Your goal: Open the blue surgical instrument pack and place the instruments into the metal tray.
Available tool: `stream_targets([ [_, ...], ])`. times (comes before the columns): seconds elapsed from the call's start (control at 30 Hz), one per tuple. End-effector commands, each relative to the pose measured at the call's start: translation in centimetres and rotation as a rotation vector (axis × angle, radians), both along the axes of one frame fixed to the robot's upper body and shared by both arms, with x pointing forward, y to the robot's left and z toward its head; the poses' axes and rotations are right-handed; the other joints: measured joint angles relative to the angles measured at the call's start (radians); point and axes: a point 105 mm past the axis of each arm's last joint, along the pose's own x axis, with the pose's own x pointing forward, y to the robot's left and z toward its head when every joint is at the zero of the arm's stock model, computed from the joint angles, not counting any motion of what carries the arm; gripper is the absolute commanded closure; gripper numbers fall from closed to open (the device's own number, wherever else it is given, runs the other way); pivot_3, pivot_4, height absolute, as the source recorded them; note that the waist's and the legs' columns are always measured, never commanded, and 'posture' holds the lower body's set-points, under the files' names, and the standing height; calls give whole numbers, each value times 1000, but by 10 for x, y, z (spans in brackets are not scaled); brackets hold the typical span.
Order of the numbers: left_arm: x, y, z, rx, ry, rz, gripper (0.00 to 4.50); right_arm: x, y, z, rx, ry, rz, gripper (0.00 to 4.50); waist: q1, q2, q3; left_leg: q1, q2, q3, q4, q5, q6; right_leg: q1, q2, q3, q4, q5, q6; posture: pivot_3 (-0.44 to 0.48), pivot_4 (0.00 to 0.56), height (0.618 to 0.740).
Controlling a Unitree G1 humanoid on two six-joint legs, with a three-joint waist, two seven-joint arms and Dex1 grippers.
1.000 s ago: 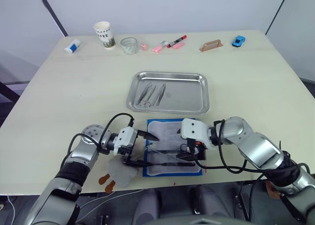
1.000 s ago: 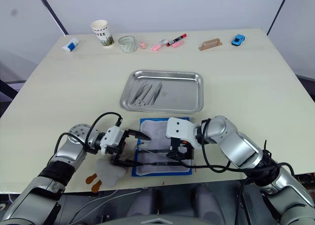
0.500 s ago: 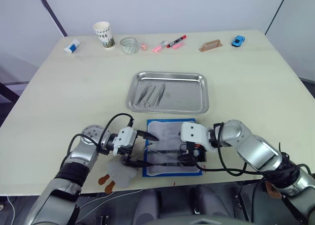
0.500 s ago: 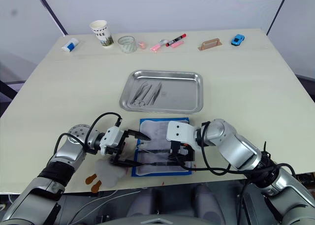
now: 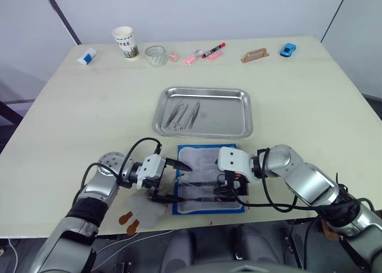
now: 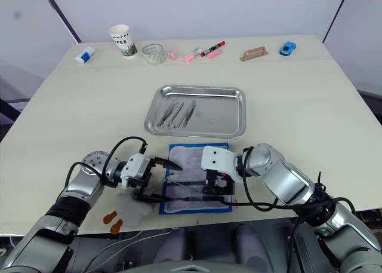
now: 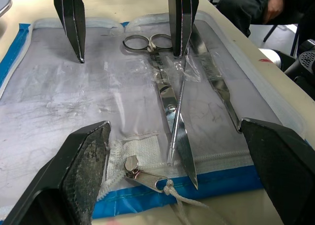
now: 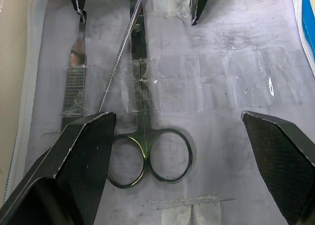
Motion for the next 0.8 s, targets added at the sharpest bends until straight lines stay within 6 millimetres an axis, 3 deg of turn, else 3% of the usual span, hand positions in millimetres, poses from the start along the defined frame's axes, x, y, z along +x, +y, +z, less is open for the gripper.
stream_targets([
  [0.03,-15,12,-23,95,113,-15,3,-1,0,-3,-16,5,8,252,0,0,0,0,0,0,0,0,0,0,0,0,0,0,0,0,150,737],
  [0.1,-15,12,-23,95,113,-15,0,-1,0,-3,-16,6,11,767,0,0,0,0,0,0,0,0,0,0,0,0,0,0,0,0,150,737],
  [0.2,-15,12,-23,95,113,-14,0,-1,1,-3,-16,8,13,2298,0,0,0,0,0,0,0,0,0,0,0,0,0,0,0,0,150,737],
  [0.37,-14,12,-23,94,114,-10,0,0,0,-3,-22,8,13,4468,-1,0,0,0,0,0,0,0,0,0,0,0,0,0,0,0,150,737],
  [0.8,-15,13,-23,96,117,-11,0,-1,-17,-5,-89,35,-49,4468,4,0,0,0,0,0,0,0,0,0,0,0,0,0,0,0,150,737],
])
